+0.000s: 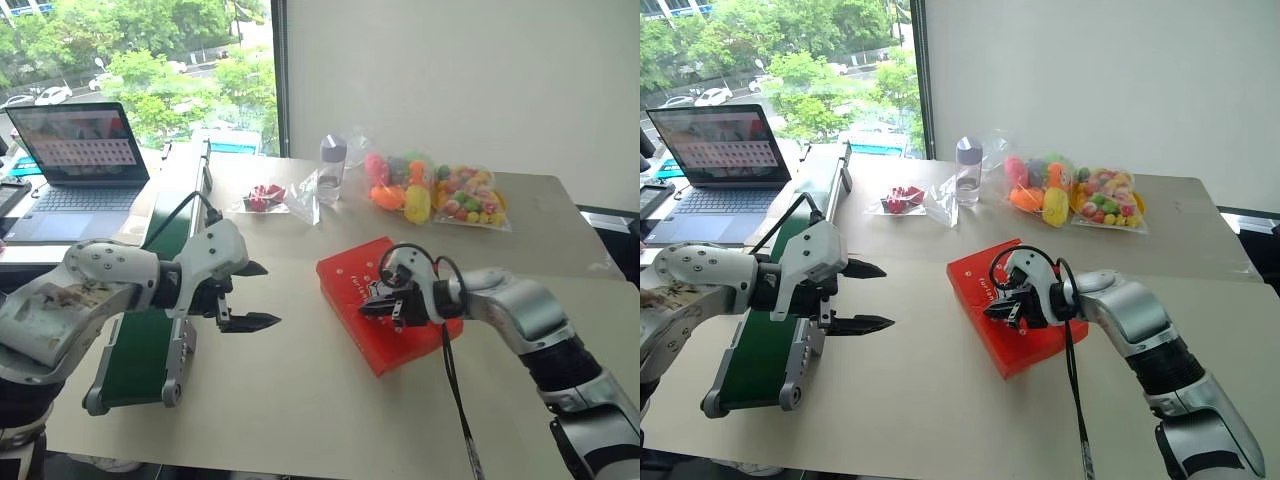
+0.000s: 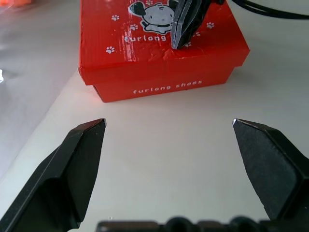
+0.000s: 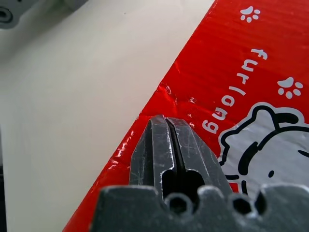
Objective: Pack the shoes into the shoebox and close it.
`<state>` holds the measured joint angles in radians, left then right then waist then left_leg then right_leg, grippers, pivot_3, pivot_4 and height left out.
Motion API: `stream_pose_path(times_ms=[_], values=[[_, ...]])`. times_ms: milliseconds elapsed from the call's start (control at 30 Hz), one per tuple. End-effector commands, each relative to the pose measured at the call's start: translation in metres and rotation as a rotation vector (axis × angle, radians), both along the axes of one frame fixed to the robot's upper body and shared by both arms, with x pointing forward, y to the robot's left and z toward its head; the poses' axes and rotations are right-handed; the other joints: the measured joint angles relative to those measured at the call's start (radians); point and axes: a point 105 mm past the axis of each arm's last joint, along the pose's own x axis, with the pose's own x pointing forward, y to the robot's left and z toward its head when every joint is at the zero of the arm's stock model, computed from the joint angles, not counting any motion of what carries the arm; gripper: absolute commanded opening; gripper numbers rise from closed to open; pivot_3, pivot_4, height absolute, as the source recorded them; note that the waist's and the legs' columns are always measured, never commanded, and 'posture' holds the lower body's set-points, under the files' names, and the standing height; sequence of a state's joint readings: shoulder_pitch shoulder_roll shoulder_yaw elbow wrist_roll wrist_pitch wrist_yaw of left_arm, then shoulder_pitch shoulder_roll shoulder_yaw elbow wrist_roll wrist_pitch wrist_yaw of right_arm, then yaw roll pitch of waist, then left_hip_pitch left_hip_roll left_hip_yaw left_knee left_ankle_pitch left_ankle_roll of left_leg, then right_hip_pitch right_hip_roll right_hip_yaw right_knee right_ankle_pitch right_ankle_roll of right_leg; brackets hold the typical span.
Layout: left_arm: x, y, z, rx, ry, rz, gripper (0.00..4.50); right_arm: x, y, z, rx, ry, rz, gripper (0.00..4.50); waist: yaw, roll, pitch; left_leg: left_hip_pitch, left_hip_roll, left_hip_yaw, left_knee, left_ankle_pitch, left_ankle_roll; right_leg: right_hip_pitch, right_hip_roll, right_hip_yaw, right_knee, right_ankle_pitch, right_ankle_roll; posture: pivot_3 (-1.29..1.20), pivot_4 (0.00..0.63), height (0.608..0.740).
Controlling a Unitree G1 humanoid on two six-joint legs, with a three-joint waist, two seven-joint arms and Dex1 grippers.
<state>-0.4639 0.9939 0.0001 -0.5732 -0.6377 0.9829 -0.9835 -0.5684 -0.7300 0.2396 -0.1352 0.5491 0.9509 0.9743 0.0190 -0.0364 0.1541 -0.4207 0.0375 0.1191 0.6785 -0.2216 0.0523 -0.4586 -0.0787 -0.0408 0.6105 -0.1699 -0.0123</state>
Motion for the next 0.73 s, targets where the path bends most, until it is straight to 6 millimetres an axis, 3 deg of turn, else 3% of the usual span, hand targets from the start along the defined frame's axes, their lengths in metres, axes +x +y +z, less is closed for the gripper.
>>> stream_pose_path(times_ms=[33,133,400,733], values=[[0.003,-0.003,0.015,-0.082,-0.036,0.003,4.50,-0.006,-0.006,0.052,0.093,-0.131,0.072,0.07,-0.001,0.000,0.000,-0.001,-0.001,0.000,0.000,0.000,0.000,-0.001,0.001,0.000,0.001,0.000,0.000,0.00,0.150,0.740],[0.009,-0.004,0.019,-0.120,-0.076,0.028,4.50,-0.015,-0.011,0.081,0.129,-0.202,0.141,0.07,-0.003,0.000,0.000,-0.003,-0.001,-0.001,-0.002,0.003,0.009,-0.002,0.002,0.000,0.000,-0.003,-0.001,0.00,0.150,0.740],[0.012,0.002,0.015,-0.147,-0.104,0.077,4.50,-0.013,-0.019,0.116,0.115,-0.361,0.168,0.07,-0.007,0.000,0.001,-0.003,-0.002,-0.001,-0.002,-0.005,0.011,-0.001,0.002,-0.001,0.000,-0.005,0.003,0.00,0.150,0.740],[0.001,0.002,0.010,-0.199,-0.099,0.110,4.50,-0.022,-0.022,0.118,0.171,-0.379,0.196,0.07,-0.004,0.000,0.001,-0.002,-0.002,-0.001,0.001,-0.005,0.011,0.001,0.001,-0.001,0.000,-0.009,0.004,0.00,0.150,0.740]])
